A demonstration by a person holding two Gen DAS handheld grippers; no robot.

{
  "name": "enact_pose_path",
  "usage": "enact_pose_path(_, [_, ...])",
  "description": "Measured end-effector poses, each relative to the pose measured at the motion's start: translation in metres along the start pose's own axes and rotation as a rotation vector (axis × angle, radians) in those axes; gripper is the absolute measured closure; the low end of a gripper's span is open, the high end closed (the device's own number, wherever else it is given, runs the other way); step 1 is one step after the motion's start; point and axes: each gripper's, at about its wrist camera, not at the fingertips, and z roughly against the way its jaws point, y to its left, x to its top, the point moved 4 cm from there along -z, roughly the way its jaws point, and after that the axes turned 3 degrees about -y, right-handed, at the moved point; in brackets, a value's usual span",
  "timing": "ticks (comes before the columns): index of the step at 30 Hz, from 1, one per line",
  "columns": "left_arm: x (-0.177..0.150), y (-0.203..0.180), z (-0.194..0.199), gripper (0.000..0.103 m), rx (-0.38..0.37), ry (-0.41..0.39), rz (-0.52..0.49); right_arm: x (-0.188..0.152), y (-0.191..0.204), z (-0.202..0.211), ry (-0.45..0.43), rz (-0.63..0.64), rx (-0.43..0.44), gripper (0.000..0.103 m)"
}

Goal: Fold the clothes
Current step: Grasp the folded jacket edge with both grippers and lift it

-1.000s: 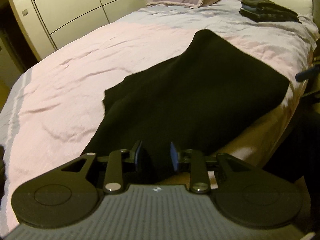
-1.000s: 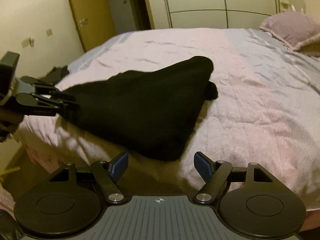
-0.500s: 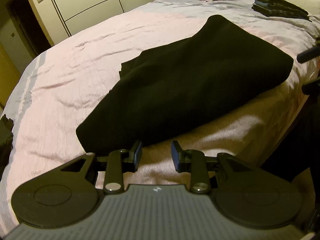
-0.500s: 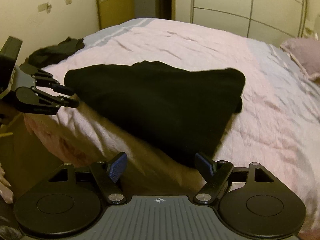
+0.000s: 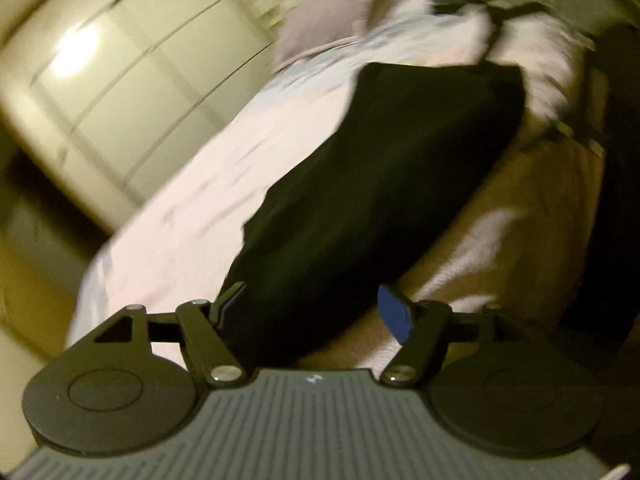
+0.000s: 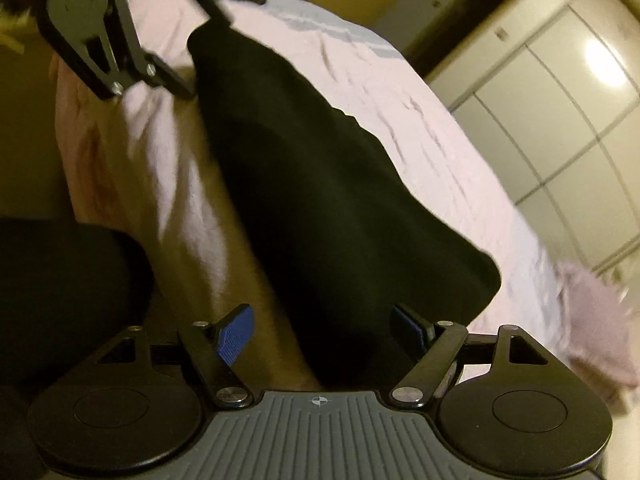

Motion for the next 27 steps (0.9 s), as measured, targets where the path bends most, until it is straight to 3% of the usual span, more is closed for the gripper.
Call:
enact_pose_path(4, [0.003, -0.017, -0.014, 0.034, 0.007, -0.023, -0.175, -0.003, 0.007, -0.023, 0.013, 0.117, -0.019, 0.026])
enact_pose_path(10, [0.002, -0.039, -0.043, 0.033, 0.007, -0.022, -0.35, -0.018, 0.014, -0.061, 0.055, 0.315, -0.081, 0.026])
enact_pose_path(15, [0.0, -0.049, -0.072, 0.032, 0.04, -0.02, -0.491, -0.018, -0.016, -0.059, -0.008, 0.237, -0.036, 0.059])
enact_pose_path(21, [0.009, -0.043, -0.1, 0.025, 0.046, -0.009, -0.56, -0.011, -0.045, -0.045, -0.057, 0.225, -0.04, 0.063])
enact_pose_path(22, [0.009, -0.042, -0.105, 0.025, 0.032, 0.002, -0.558, -0.011, -0.046, -0.046, -0.056, 0.226, -0.039, 0.063])
enact_pose_path(25, [0.01, -0.041, -0.117, 0.047, -0.008, 0.035, -0.554, -0.014, -0.042, -0.051, -0.051, 0.235, -0.042, 0.062])
enact_pose_path(27, [0.01, -0.04, -0.124, 0.05, -0.031, 0.051, -0.553, -0.019, -0.033, -0.054, -0.051, 0.268, -0.064, 0.057])
